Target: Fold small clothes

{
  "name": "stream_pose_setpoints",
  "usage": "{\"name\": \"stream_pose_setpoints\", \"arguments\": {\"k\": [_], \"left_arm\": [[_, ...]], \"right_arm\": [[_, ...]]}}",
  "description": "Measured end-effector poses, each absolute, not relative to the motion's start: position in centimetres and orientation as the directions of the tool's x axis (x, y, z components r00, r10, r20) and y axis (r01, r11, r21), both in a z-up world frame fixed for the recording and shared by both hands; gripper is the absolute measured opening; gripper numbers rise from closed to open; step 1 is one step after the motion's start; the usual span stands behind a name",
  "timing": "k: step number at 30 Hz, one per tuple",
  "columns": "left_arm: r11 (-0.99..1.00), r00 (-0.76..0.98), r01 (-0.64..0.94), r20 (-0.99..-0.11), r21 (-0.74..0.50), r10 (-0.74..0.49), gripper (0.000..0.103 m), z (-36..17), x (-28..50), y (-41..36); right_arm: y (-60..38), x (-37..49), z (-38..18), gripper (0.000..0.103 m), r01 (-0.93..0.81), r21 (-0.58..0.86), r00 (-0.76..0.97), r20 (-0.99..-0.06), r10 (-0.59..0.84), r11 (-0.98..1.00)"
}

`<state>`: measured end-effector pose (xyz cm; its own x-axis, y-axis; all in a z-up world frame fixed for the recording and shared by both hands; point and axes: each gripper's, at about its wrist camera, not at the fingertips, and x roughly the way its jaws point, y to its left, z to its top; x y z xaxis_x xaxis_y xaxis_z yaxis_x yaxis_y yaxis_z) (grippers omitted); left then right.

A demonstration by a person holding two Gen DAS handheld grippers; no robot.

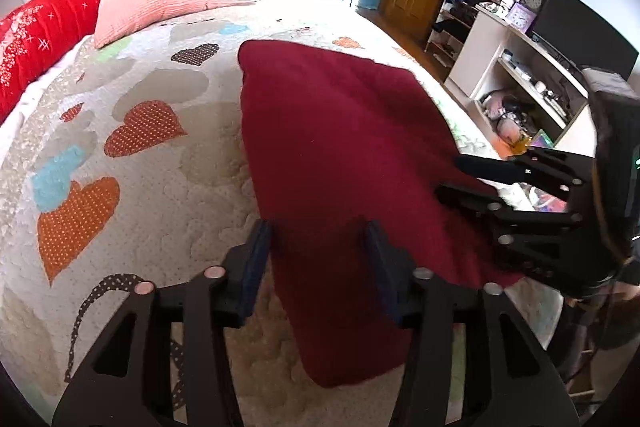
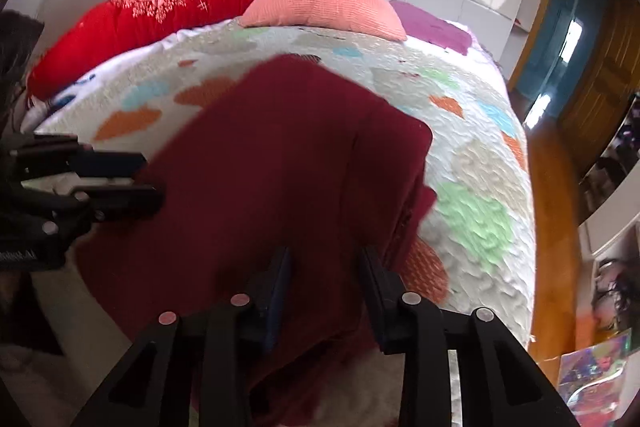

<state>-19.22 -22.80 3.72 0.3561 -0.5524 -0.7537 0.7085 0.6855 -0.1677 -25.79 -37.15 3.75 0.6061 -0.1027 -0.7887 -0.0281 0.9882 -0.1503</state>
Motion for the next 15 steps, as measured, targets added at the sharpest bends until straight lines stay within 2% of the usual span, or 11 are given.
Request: {"name": "stream_pose_setpoints", "arguments": {"k": [3, 10, 15], "left_arm": [[0.694, 0.343, 0.693, -0.758, -0.195, -0.555, 0.051, 3.7, -18.9, -22.7], [0.731, 0.425, 0.673, -0.748, -0.115, -0.509, 0.051, 5.6, -18.8, -22.4], [0.757, 0.427, 0.640, -0.756, -0.134, -0.495, 0.051, 5.2, -17.9, -22.6]], "right_arm": [[-37.8, -26.3, 3.9, 0.032, -0.014, -0.124, 0.615, -0.784, -0.089, 0.992], [-37.8, -27.3, 6.5, 0.034, 0.015, -0.018, 0.639, -0.769, -0.024, 1.000], [-36.8, -28.3, 6.8, 0.036, 0.007, -0.007, 0.648, -0.762, -0.010, 1.000]]}}
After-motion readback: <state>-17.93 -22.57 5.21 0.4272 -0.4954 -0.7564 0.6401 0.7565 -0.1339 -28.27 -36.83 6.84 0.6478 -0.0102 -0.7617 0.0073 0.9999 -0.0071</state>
